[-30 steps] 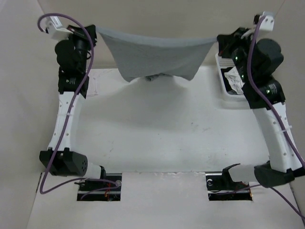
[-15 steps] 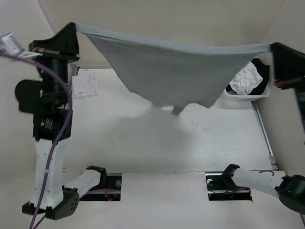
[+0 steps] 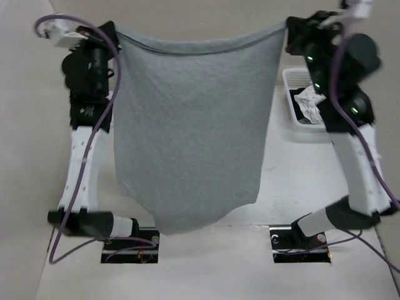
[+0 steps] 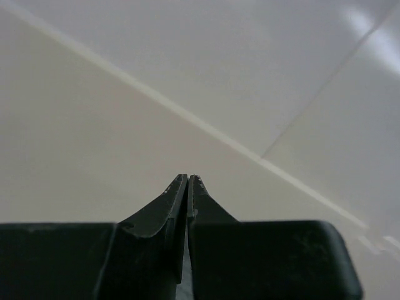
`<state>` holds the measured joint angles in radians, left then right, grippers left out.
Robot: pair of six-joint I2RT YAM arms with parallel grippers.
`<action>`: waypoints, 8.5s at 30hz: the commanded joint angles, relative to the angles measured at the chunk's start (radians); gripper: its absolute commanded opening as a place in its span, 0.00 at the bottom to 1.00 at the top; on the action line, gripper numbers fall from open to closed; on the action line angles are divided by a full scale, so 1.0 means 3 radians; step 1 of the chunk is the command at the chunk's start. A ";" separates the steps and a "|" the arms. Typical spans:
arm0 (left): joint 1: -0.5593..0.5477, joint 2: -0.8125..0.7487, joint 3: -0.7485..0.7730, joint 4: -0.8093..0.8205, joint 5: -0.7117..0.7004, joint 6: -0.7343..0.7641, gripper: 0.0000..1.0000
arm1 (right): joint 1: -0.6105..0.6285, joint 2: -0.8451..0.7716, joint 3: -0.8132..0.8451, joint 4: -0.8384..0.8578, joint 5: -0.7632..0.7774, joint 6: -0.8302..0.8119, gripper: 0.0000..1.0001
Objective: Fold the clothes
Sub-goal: Flatten the tank top out, then fold the tank top
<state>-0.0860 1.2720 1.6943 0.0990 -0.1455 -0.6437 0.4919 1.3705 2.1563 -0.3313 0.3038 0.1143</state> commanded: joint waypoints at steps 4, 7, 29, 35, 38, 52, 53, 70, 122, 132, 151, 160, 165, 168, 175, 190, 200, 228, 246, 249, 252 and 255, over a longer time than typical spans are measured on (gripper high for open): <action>0.0172 0.0923 0.0385 -0.0141 0.0147 -0.0099 0.00 | -0.0420 0.0958 0.0527 -0.0123 -0.0547 0.0350 0.00; 0.0192 0.1220 0.0890 -0.0299 0.0178 -0.0084 0.00 | -0.0481 0.1398 0.1165 -0.0296 -0.0609 0.0406 0.00; 0.0177 0.0195 -0.0301 0.0329 0.0245 0.0024 0.01 | -0.0656 -0.0373 -0.1140 0.0383 -0.0645 0.0524 0.00; 0.0156 -0.0935 -0.2331 0.0591 0.0091 -0.0257 0.01 | -0.0492 -0.1575 -0.3105 0.0726 -0.0548 0.0682 0.00; 0.0131 -0.1691 -0.3033 0.0331 0.0066 -0.0288 0.01 | -0.0263 -0.2245 -0.3943 0.0619 -0.0405 0.1050 0.00; 0.0035 -0.3697 -0.3725 -0.2513 -0.0011 -0.0502 0.02 | 0.2011 -0.3945 -0.5291 -0.1697 0.0300 0.3161 0.00; -0.0042 -0.3739 -0.3730 -0.2574 -0.0072 -0.0599 0.02 | 0.2282 -0.3833 -0.5286 -0.1728 0.0428 0.3274 0.00; 0.0238 -0.1870 -0.3644 -0.0659 -0.0747 -0.1075 0.01 | -0.0066 -0.0975 -0.4341 0.1027 -0.0818 0.1721 0.00; 0.0591 -0.0360 -0.4871 0.0820 0.0510 -0.1152 0.30 | -0.0287 0.0146 -0.5311 0.2055 -0.0813 0.1956 0.49; 0.0586 -0.0139 -0.4860 0.1066 0.0516 -0.1157 0.13 | -0.0277 0.0448 -0.5229 0.2188 -0.1043 0.2150 0.53; 0.0571 -0.0604 -0.4845 0.0969 0.0429 -0.1101 0.01 | -0.0303 0.0781 -0.5111 0.2296 -0.1279 0.2303 0.08; 0.0316 -0.1921 -0.4320 0.0066 0.0394 -0.1101 0.00 | -0.0078 -0.1032 -0.5378 0.1577 -0.0825 0.2125 0.00; 0.0039 -0.2812 -0.3563 -0.0819 0.0117 -0.0841 0.00 | 0.0509 -0.2500 -0.4980 0.0202 -0.0109 0.1946 0.00; -0.0033 -0.3068 -0.3123 -0.1183 0.0081 -0.0749 0.00 | 0.0969 -0.2956 -0.4525 -0.0448 0.0366 0.1910 0.00; -0.0043 -0.3243 -0.2656 -0.1583 0.0076 -0.0682 0.00 | 0.2140 -0.3137 -0.3742 -0.0839 0.1374 0.1803 0.00; 0.0039 -0.0522 -0.3527 0.0333 -0.0026 -0.0902 0.00 | -0.0389 -0.0537 -0.4289 0.1318 -0.0945 0.1772 0.00; 0.0146 0.1277 -0.2186 0.0637 0.0234 -0.0999 0.00 | -0.0931 0.1225 -0.2801 0.1202 -0.1314 0.1700 0.00; 0.0325 -0.2102 -0.4854 -0.0160 0.0603 -0.0958 0.01 | -0.0681 -0.1392 -0.5954 0.1401 -0.1059 0.2267 0.01; -0.0143 -0.1956 -0.4759 -0.0035 0.0425 -0.1116 0.27 | -0.0359 -0.0878 -0.5680 0.1359 -0.0701 0.2115 0.55; -0.0945 -0.1338 -0.4590 0.0334 0.0001 -0.1117 0.27 | -0.0369 -0.0479 -0.5572 0.1559 -0.0782 0.2114 0.57; -0.1458 -0.0724 -0.4406 0.0635 -0.0225 -0.1132 0.27 | -0.0435 -0.0121 -0.5475 0.1656 -0.0880 0.2145 0.57; -0.1735 -0.0248 -0.4329 0.0932 -0.0236 -0.1132 0.26 | -0.0456 0.0039 -0.5419 0.1672 -0.0926 0.2166 0.52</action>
<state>-0.5598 1.1221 0.3565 0.2306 -0.1455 -0.9737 0.3660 1.3579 0.4862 0.1261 0.0441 0.7769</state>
